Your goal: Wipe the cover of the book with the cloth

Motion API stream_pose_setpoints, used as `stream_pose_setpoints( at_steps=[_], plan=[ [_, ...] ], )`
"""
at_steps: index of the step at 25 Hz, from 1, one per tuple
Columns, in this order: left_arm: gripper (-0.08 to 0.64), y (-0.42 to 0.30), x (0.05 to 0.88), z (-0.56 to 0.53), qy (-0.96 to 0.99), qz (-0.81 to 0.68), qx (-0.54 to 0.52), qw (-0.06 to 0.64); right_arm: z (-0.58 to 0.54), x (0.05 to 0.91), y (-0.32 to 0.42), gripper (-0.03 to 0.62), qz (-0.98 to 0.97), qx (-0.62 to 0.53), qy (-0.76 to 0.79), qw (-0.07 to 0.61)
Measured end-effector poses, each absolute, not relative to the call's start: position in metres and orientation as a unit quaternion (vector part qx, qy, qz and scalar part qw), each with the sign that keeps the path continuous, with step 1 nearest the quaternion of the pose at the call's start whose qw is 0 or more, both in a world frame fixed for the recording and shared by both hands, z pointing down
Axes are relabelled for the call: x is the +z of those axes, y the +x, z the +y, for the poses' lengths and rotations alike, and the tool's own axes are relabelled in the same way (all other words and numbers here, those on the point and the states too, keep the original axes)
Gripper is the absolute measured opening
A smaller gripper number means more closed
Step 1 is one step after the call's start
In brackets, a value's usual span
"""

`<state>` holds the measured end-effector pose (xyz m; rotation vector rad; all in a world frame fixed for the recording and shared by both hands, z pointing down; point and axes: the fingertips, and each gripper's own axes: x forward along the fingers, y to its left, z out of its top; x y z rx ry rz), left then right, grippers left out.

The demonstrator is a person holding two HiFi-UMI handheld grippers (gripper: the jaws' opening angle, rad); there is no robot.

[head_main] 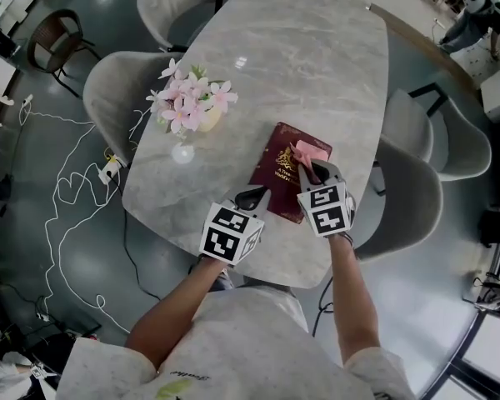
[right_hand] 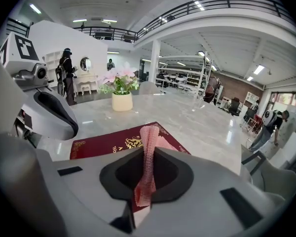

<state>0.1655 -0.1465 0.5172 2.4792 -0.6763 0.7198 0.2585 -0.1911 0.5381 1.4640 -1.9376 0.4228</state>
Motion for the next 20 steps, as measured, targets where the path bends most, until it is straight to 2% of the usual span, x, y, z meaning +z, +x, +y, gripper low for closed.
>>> stream_pose_setpoints(
  at_steps=[20],
  plan=[
    [0.006,0.143,0.505,-0.119,0.917,-0.214,0.256,0.219,-0.144,0.537,0.223,0.018,-0.724,0.176,0.578,0.333]
  ],
)
